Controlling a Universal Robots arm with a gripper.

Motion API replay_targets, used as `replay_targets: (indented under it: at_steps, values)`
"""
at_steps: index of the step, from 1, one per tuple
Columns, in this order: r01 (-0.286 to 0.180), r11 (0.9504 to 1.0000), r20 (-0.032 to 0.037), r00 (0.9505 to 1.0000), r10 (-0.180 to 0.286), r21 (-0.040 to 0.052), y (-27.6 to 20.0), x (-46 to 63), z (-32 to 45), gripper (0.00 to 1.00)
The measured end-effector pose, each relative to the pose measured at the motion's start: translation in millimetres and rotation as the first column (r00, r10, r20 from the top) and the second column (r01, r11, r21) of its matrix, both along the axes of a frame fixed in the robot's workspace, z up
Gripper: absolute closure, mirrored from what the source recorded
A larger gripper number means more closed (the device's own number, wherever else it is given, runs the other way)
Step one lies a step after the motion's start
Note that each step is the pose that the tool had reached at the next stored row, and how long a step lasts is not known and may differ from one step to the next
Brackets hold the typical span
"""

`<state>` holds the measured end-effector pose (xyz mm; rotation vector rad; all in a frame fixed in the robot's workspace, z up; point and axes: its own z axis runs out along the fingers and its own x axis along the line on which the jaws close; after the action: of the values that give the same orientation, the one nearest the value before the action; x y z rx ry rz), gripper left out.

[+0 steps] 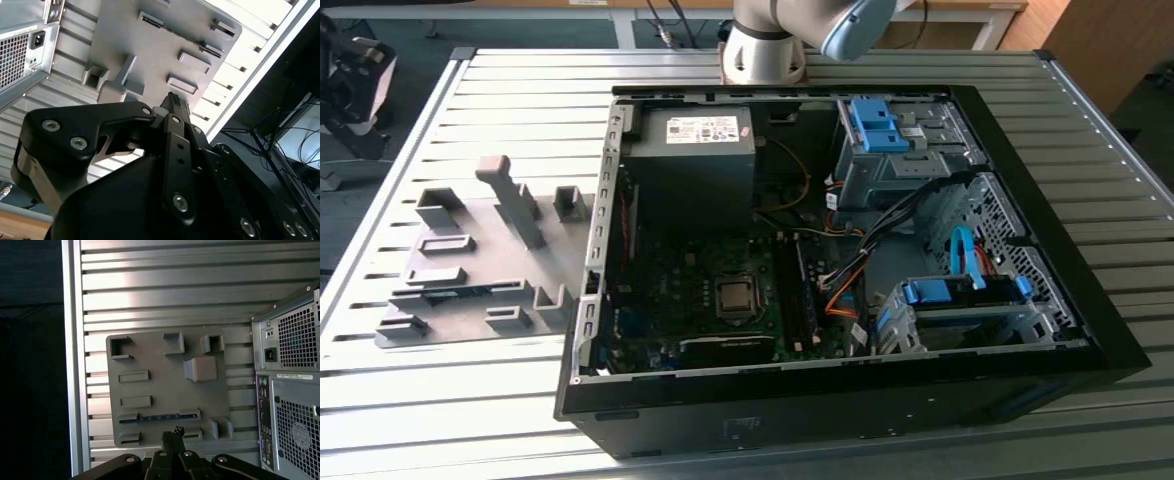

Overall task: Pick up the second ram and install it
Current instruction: 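Reach for the second ram, then pick up the second ram and move it above second insertion slot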

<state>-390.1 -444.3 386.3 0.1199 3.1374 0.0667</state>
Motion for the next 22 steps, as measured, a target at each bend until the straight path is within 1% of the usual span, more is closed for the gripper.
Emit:
replay_targets:
  at_steps: [1, 17, 19, 22]
  values:
    - [0.0, 1.0, -0.0001, 1.0, 0.0, 0.0, -0.7, -0.9, -0.1, 0.89]
    - [-0.001, 1.0, 0.0, 1.0, 0.001, 0.0, -0.9, -1.5, -0.1, 0.89]
    - [-0.01, 0.9999, -0.0001, 0.9999, 0.01, 0.0, -0.9, -1.6, 0.0, 0.89]
    - [-0.046, 0.9989, 0.0001, 0.9989, 0.046, -0.0002, -0.9, -1.6, -0.2, 0.89]
